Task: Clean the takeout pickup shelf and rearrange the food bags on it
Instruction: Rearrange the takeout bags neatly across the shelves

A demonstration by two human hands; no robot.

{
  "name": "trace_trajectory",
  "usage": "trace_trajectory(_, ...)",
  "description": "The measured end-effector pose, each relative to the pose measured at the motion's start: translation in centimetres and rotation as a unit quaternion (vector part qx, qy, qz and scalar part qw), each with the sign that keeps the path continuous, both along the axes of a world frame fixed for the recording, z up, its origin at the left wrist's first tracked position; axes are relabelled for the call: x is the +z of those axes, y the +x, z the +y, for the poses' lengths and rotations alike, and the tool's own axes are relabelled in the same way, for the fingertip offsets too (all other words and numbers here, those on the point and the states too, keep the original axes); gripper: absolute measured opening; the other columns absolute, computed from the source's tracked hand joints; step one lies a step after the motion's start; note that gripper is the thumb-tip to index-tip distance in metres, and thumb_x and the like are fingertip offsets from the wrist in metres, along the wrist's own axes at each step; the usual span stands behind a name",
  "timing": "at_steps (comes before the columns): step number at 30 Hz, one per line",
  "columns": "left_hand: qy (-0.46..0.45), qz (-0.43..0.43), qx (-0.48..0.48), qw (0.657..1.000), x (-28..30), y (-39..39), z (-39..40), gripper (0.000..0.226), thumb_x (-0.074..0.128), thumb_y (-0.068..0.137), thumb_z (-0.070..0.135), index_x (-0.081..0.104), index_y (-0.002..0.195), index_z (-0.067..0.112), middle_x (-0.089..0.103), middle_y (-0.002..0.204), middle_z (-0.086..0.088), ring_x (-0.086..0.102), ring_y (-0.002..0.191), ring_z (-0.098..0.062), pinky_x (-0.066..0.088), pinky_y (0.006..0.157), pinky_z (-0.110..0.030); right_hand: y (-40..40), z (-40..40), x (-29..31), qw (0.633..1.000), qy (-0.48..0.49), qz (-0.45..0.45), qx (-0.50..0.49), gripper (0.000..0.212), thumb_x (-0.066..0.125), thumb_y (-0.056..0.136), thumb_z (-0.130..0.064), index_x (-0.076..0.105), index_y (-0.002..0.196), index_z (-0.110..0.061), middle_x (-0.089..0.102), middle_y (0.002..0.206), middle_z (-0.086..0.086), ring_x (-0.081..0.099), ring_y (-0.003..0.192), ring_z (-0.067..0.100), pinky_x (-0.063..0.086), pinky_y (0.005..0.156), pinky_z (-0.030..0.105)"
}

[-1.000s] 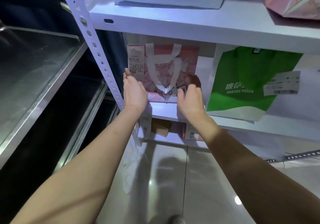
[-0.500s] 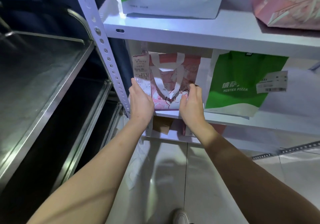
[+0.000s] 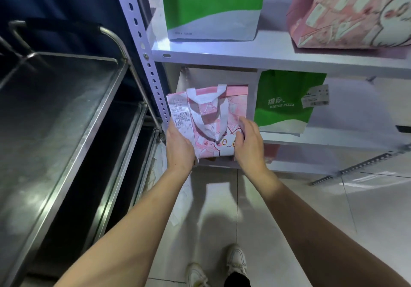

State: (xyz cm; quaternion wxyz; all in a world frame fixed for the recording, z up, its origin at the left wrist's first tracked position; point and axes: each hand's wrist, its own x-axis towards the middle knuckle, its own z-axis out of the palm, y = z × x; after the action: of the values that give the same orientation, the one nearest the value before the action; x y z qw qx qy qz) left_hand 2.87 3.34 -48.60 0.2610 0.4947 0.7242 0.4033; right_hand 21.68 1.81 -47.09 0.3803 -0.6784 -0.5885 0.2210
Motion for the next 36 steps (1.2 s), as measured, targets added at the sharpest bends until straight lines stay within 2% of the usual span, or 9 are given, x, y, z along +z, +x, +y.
trace_trajectory(3,-0.01,-0.004,0.003,1.0,2.2,0.1,-2.9,0.037,0.049,0.099,0.007,0.05,0.135,0.016,0.06,0.124,-0.003,0.061,0.104,-0.018,0.057,0.091,-0.042,0.3,-3.1,2.4,1.0,0.004,0.016,-0.008,0.039,0.051,0.102,-0.002,0.057,0.14,-0.009,0.057,0.139,0.006,0.05,0.126,0.015,0.027,0.103,0.007)
trace_trajectory(7,-0.022,-0.006,0.017,1.0,5.6,0.3,-6.6,0.033,0.046,0.103,0.012,0.051,0.135,0.018,0.062,0.122,-0.003,0.061,0.106,-0.021,0.056,0.092,-0.044,0.9,-6.5,5.7,0.998,0.003,0.048,-0.035,0.031,0.05,0.106,-0.013,0.059,0.136,-0.014,0.06,0.136,0.001,0.053,0.123,0.014,0.037,0.102,0.018)
trace_trajectory(11,-0.034,-0.028,0.049,0.998,9.6,0.6,-9.8,0.022,0.041,0.105,0.016,0.058,0.119,0.015,0.065,0.104,0.001,0.064,0.095,-0.024,0.054,0.081,-0.041,1.9,-9.4,8.7,0.993,0.001,0.108,-0.046,0.028,0.052,0.107,-0.018,0.054,0.134,-0.022,0.061,0.132,-0.004,0.057,0.117,0.014,0.05,0.103,0.034)
trace_trajectory(16,-0.023,-0.04,0.062,0.997,14.1,1.4,-13.6,0.019,0.043,0.104,0.022,0.061,0.103,0.017,0.067,0.096,0.002,0.067,0.088,-0.02,0.059,0.074,-0.043,3.5,-12.8,12.8,0.991,0.017,0.125,-0.041,0.025,0.052,0.108,-0.026,0.05,0.132,-0.032,0.065,0.111,-0.011,0.066,0.101,0.014,0.061,0.08,0.035)
trace_trajectory(20,-0.021,-0.045,0.076,0.996,17.6,2.3,-15.8,0.019,0.046,0.104,0.022,0.06,0.092,0.015,0.068,0.09,-0.001,0.068,0.084,-0.024,0.058,0.071,-0.047,5.3,-14.6,16.1,0.989,0.025,0.14,-0.045,0.029,0.055,0.106,-0.026,0.049,0.128,-0.043,0.067,0.098,-0.013,0.07,0.086,0.018,0.062,0.069,0.048)
trace_trajectory(25,-0.007,-0.065,0.089,0.994,21.7,3.7,-18.0,0.02,0.048,0.101,0.02,0.061,0.091,0.009,0.069,0.088,-0.006,0.064,0.072,-0.021,0.051,0.058,-0.036,7.5,-16.7,20.1,0.976,0.037,0.205,-0.07,0.015,0.06,0.104,-0.026,0.064,0.118,-0.027,0.071,0.095,-0.009,0.071,0.073,0.008,0.053,0.053,0.018)
trace_trajectory(28,0.01,-0.083,0.083,0.993,24.1,4.2,-18.7,0.02,0.048,0.098,0.017,0.062,0.09,0.005,0.07,0.088,-0.011,0.062,0.071,-0.021,0.051,0.06,-0.037,8.8,-17.5,22.1,0.966,0.034,0.245,-0.079,0.009,0.064,0.101,-0.027,0.069,0.106,-0.024,0.074,0.095,-0.004,0.073,0.079,0.014,0.06,0.061,0.026)
trace_trajectory(32,0.039,-0.108,0.073,0.991,27.6,4.7,-19.2,0.019,0.049,0.095,0.015,0.061,0.09,0.002,0.069,0.089,-0.016,0.057,0.069,-0.02,0.05,0.06,-0.037,10.3,-17.6,25.3,0.966,0.047,0.24,-0.088,0.007,0.065,0.1,-0.026,0.07,0.096,-0.025,0.072,0.091,-0.008,0.07,0.089,0.015,0.056,0.074,0.026)
trace_trajectory(36,0.069,-0.11,0.051,0.99,31.1,5.4,-19.0,0.019,0.05,0.092,0.012,0.055,0.079,0.0,0.059,0.073,-0.01,0.049,0.065,-0.02,0.043,0.057,-0.035,11.6,-17.4,28.8,0.966,0.065,0.237,-0.086,0.01,0.066,0.099,-0.027,0.072,0.092,-0.023,0.074,0.09,-0.006,0.072,0.088,0.016,0.061,0.081,0.039)
